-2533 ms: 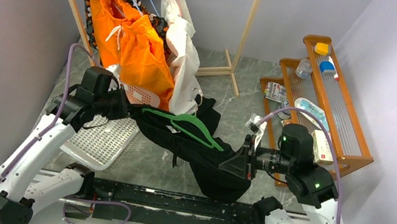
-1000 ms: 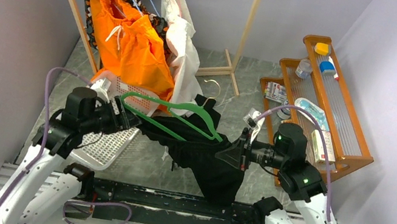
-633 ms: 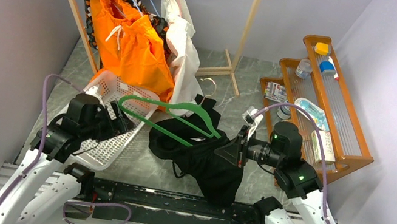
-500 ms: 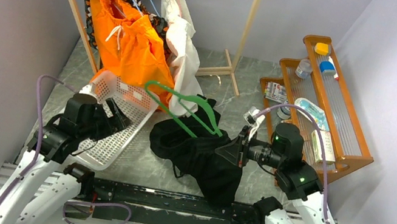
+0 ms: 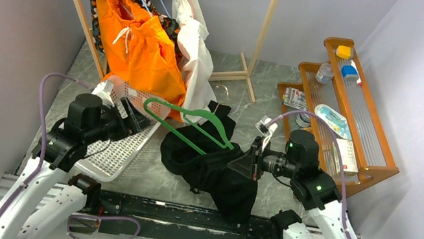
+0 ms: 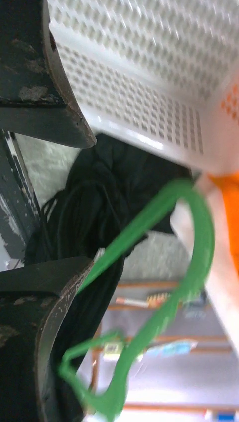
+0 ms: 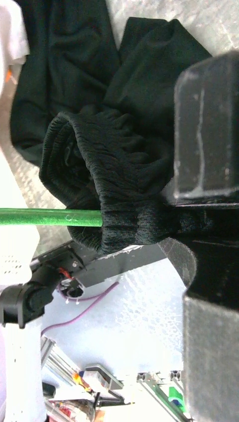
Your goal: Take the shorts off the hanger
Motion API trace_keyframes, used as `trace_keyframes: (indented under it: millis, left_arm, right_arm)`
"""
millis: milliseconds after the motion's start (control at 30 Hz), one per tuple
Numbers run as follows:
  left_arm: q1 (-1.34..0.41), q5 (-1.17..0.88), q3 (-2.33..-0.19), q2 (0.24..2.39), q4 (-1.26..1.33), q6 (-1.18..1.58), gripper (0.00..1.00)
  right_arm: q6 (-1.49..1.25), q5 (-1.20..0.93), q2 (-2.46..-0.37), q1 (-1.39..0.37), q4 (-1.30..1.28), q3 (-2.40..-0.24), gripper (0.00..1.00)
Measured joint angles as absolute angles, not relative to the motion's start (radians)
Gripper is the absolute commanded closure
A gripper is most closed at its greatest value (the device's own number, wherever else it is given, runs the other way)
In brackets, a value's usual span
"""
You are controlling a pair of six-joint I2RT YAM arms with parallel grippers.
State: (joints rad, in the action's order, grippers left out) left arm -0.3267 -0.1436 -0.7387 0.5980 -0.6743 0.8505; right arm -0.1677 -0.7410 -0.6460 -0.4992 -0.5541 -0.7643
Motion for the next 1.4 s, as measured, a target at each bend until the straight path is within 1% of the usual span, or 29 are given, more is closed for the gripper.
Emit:
trace_keyframes:
  millis: [167,267,433,633,700,800,933,1100,1200,1300,1333,1400]
  left_arm:
    - [-0.329,-0.349,-0.720,0.616,-0.482,0.873,0.16]
    - [-0.334,-0.416,-0.709,0.623,-0.408,0.904,0.13]
    - [-0.346,-0.450,-0.680,0.658,-0.303,1.033,0.14]
    - [-0.409,-0.422,-0.653,0.782,-0.220,1.208,0.16]
    - [-0.439,-0.403,-0.654,0.820,-0.207,1.242,0.19]
    - [-0.470,-0.367,-0.659,0.864,-0.207,1.286,0.28]
    - [-0.477,-0.324,-0.632,0.859,-0.176,1.356,0.34]
    - [-0.480,-0.241,-0.561,0.780,-0.165,1.459,0.31]
    - [-0.480,-0.187,-0.550,0.749,-0.175,1.518,0.33]
    - [-0.480,-0.141,-0.550,0.745,-0.179,1.568,0.41]
    - [-0.480,-0.126,-0.551,0.749,-0.184,1.579,0.45]
    - [-0.481,-0.100,-0.551,0.761,-0.193,1.599,0.59]
  right_arm:
    - [-0.153,-0.722,-0.707,-0.499,-0.567,-0.762,1.00]
    - [-0.149,-0.742,-0.748,-0.499,-0.557,-0.761,1.00]
    - [-0.139,-0.772,-0.797,-0.511,-0.528,-0.738,1.00]
    - [-0.114,-0.783,-0.795,-0.542,-0.498,-0.719,1.00]
    - [-0.104,-0.782,-0.812,-0.551,-0.496,-0.719,1.00]
    - [-0.088,-0.778,-0.847,-0.575,-0.496,-0.718,1.00]
    - [-0.082,-0.768,-0.854,-0.607,-0.472,-0.704,1.00]
    - [-0.091,-0.767,-0.842,-0.622,-0.426,-0.670,1.00]
    - [-0.092,-0.766,-0.842,-0.636,-0.411,-0.664,1.00]
    - [-0.092,-0.762,-0.842,-0.649,-0.398,-0.664,1.00]
    - [-0.092,-0.760,-0.842,-0.651,-0.395,-0.664,1.00]
    - [-0.092,-0.760,-0.842,-0.655,-0.392,-0.664,1.00]
